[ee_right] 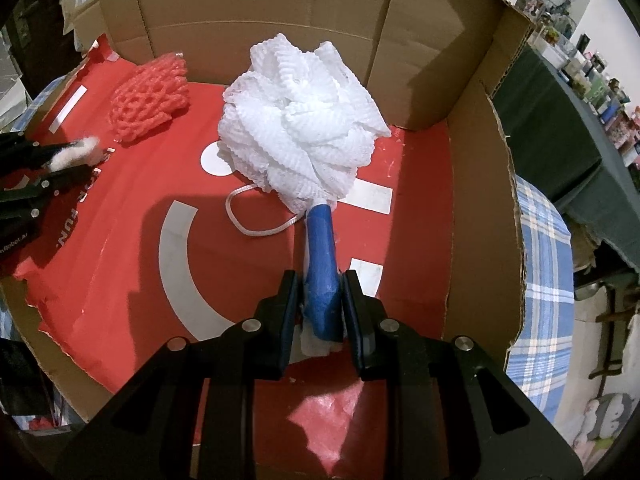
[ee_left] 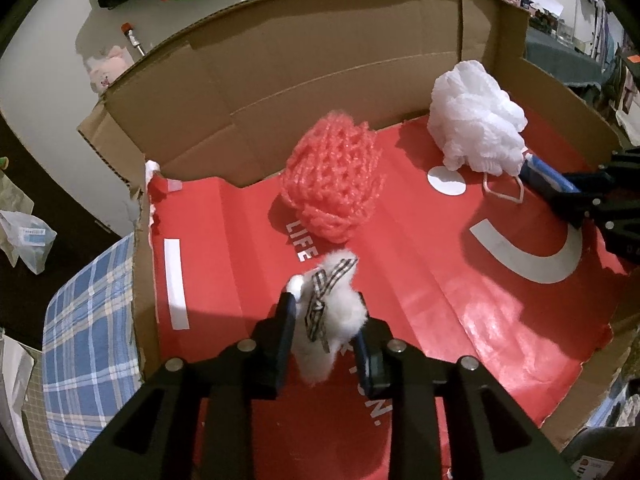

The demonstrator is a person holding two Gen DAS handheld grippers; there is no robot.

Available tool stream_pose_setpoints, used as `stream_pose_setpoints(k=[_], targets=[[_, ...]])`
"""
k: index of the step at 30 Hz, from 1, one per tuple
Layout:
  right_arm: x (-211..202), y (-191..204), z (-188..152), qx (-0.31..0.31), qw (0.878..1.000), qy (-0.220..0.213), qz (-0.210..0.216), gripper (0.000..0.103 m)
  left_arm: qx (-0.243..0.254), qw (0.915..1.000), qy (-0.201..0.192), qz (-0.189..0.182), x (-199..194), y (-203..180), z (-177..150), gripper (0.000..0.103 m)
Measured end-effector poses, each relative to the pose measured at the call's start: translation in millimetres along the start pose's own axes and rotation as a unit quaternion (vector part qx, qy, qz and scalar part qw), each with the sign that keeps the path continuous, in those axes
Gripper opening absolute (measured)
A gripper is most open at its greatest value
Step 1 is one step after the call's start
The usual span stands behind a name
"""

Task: Organize soft objects
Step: 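Open the left tool to drop the bunny while the right tool releases the blue tube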

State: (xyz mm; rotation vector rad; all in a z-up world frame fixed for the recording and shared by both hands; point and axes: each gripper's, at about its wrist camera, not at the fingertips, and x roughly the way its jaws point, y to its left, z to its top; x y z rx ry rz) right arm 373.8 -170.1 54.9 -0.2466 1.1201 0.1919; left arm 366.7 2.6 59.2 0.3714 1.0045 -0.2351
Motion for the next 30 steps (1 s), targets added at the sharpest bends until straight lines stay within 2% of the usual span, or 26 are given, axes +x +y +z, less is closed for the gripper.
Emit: stream_pose_setpoints(k=[14, 23, 30], targets=[[-6, -1, -2, -0.003, 1.0, -0.003, 0.014, 0.022, -0.002, 0.9996, -0.02, -0.018, -12, -1, -2, 0.06], [-21, -5, -7, 0.004, 1.0, -0.009, 0.029, 0.027, -0.017, 0.997, -0.067, -0.036, -44, -1, -5, 0.076], [-52, -6, -14, 0.006, 0.999, -0.032, 0.029, 0.027, -0.024, 0.992, -0.116, -0.043, -85, -8, -16, 0.09]])
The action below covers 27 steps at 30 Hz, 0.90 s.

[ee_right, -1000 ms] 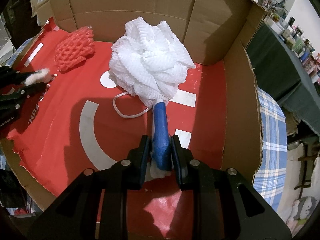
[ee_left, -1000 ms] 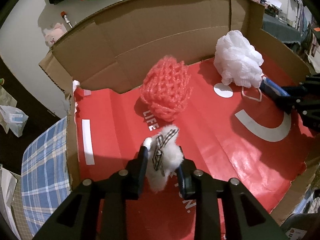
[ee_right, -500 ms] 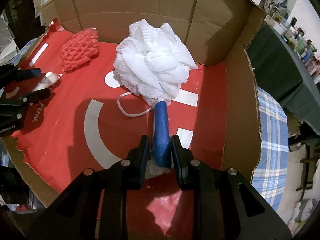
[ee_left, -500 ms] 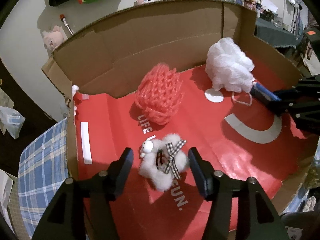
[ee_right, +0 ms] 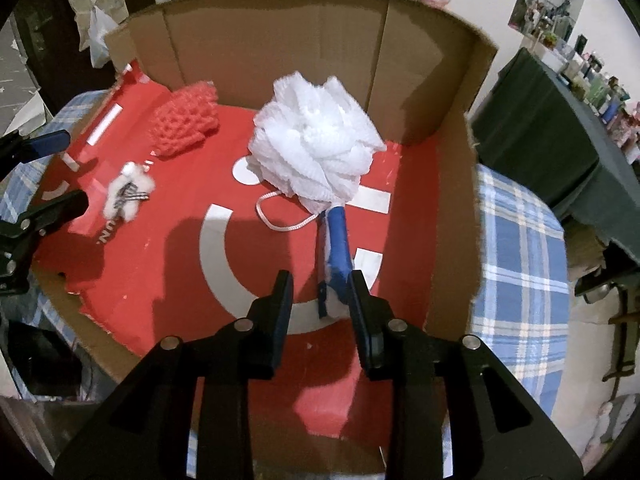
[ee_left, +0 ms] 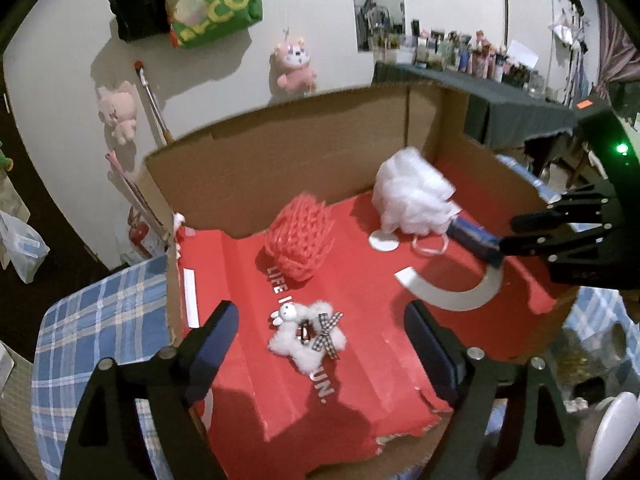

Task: Organize soft objects
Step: 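Open the left tool to drop the bunny while the right tool releases the blue tube, then withdraw both tools from the box toward the items on the table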

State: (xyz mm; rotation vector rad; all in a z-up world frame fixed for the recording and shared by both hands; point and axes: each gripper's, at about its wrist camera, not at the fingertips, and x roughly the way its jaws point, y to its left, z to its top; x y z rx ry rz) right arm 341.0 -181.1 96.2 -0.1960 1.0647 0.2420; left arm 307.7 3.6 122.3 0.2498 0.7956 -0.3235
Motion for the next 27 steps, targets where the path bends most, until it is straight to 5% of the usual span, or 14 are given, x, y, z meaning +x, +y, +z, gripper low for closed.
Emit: stream_pose_setpoints(k=[3, 5, 6, 12, 27], targets=[[-19, 0, -5, 0.002, 1.0, -0.015, -0.002, 0.034, -0.007, 0.9998, -0.019, -0.005, -19, -6, -3, 0.093], [-32, 2, -7, 0.004, 1.0, -0.028, -0.002, 0.066, -0.01, 0.9994, -0.032, -0.007, -32, -9, -6, 0.093], [-43, 4, -11, 0.004, 0.999, -0.046, -0.003, 0.071, -0.012, 0.9991, -0.04, -0.008, -40, -10, -8, 0.094], [-84, 9, -26, 0.003, 0.995, -0.095, -0.004, 0.071, -0.026, 0.9958, -0.087, -0.014, -86, -19, -22, 0.103], [-181, 50, -118, 0.008, 0.974, -0.224, -0.011, 0.08, -0.062, 0.9826, -0.174, -0.018, -176, -49, -86, 0.103]])
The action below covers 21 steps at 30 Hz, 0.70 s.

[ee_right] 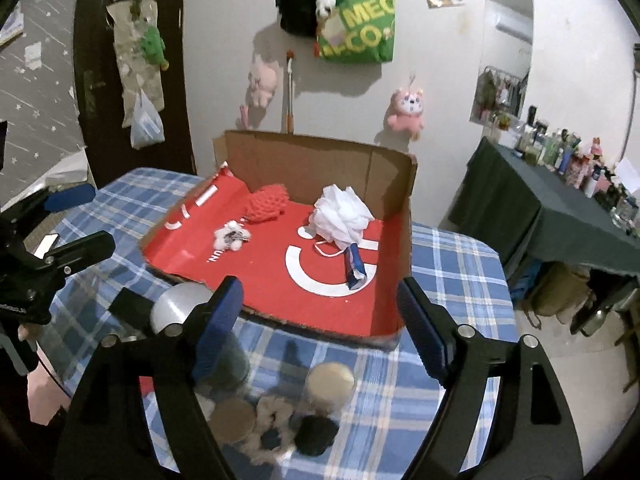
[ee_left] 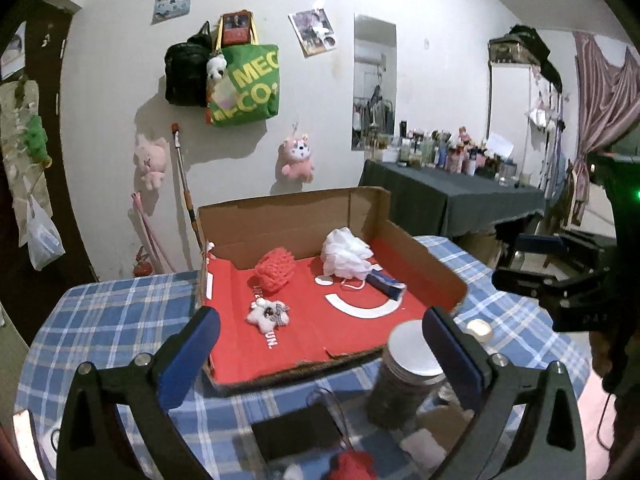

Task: Organize soft objects
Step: 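Withdraw both tools from the box toward the items on the table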

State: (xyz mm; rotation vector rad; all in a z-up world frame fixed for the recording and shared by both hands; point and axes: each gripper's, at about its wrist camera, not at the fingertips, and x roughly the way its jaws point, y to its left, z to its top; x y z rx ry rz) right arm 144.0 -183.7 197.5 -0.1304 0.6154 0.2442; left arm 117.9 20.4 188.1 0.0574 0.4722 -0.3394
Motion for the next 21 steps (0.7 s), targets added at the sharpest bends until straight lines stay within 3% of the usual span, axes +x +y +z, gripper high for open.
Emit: stream_pose_setpoints(k=[11, 21], targets=[[-47, 26, -49, -0.001, 0.999, -0.049, -0.003, 0.086, -0.021, 0.9998, -0.002, 0.004, -27, -10, -53, 0.103], [-27, 23, -109, 0.025, 0.998, -0.024, -0.042, 0.086, -0.063, 0.9966, 0.047, 0.025, -11, 8, -108, 0.103]])
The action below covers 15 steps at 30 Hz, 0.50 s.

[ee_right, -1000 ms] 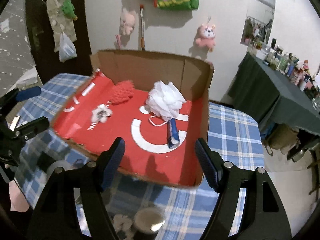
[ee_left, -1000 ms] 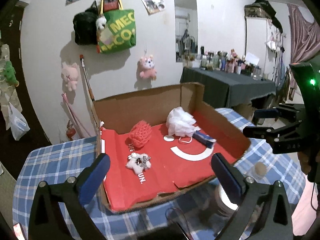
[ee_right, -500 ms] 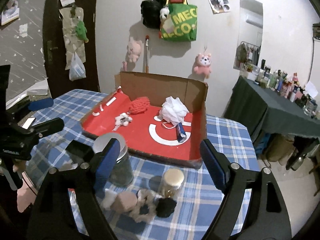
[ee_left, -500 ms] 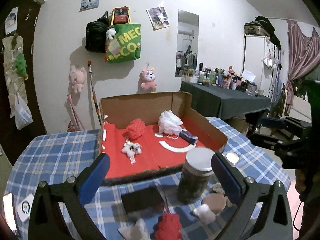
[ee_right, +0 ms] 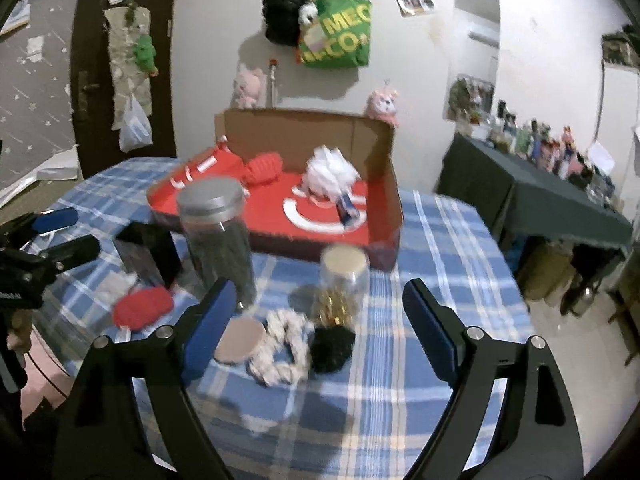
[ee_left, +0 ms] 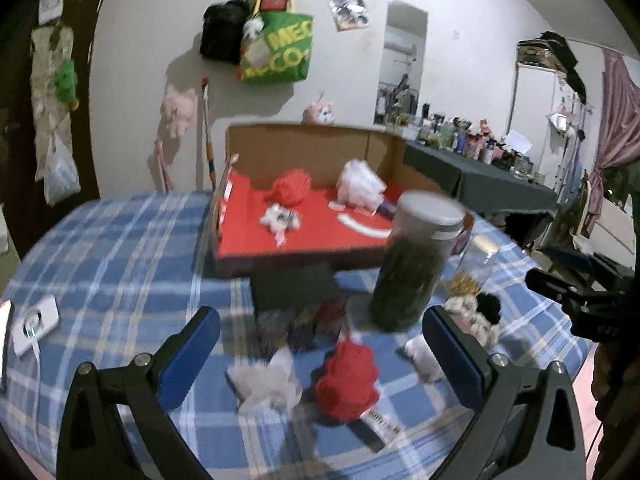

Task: Organize soft objects
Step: 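Withdraw both tools from the box toward the items on the table, then grasp the white tissue with the left tool while the right tool grasps the black scrunchie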

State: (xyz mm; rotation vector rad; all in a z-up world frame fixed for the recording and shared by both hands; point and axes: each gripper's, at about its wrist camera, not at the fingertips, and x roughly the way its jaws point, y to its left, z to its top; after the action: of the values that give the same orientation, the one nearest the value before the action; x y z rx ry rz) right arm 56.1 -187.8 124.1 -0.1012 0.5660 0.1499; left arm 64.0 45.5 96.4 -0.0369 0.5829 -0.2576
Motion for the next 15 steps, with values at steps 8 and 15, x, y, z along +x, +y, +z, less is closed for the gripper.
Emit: stream_pose_setpoints(k=[8, 15], targets=[[25, -17, -32, 0.043, 0.998, 0.039, -0.007, 0.086, -0.021, 0.9988, 0.035, 0.026, 16, 23, -23, 0.103], [43, -24, -43, 0.056, 0.997, 0.057, -0.008, 0.085, -0.028, 0.9965, 0.062, 0.049, 26, 42, -30, 0.102]])
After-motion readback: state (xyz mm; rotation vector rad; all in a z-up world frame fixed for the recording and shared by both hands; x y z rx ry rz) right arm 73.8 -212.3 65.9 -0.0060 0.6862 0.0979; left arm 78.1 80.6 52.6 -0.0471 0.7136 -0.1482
